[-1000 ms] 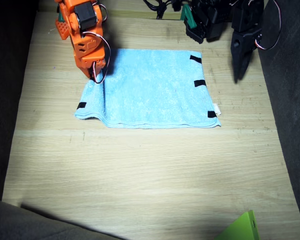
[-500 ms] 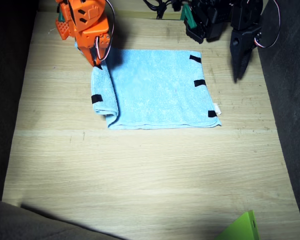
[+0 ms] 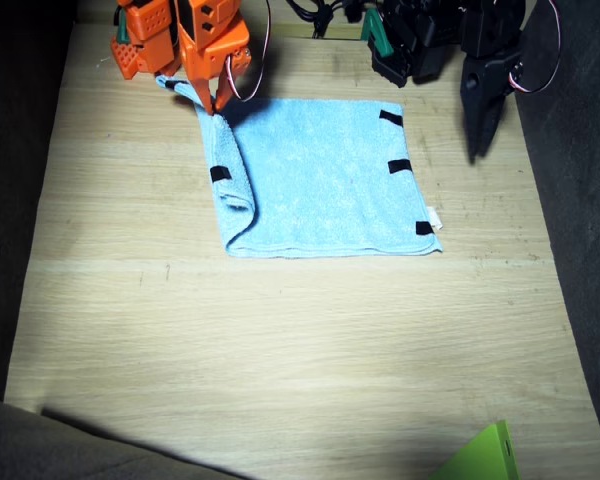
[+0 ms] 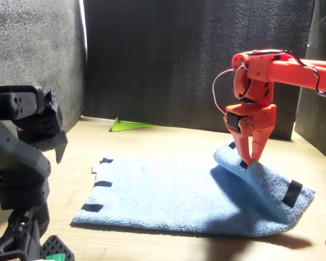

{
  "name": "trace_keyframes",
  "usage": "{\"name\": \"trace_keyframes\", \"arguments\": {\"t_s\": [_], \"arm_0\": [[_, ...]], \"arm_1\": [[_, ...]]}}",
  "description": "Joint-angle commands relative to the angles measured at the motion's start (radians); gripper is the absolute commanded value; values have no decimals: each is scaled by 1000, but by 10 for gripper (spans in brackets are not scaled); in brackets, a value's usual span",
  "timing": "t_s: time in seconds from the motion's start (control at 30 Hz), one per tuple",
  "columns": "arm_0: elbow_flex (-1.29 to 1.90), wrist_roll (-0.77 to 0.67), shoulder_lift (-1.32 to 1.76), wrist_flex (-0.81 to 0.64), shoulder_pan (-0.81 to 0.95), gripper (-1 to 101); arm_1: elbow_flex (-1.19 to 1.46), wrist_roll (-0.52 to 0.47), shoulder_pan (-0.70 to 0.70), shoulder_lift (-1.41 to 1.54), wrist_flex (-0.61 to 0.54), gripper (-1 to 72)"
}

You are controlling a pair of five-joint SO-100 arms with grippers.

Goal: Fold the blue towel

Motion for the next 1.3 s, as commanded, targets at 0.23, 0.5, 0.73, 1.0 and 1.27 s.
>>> {"name": "trace_keyframes", "arguments": {"t_s": [0.23,0.5,0.73,1.0,1.27], "arm_0": [[31,2,97,12,2,168],[37,3,109,17,-6,175],[37,2,110,18,-9,175],[58,0,156,28,-11,175],[58,5,156,31,-15,178]], "arm_1": [[-219,-49,156,-187,20,-1],[-310,-94,264,-192,23,-2],[-324,-126,288,-282,23,-2],[-474,-166,164,-390,23,-2],[-509,-178,104,-353,23,-2]]}}
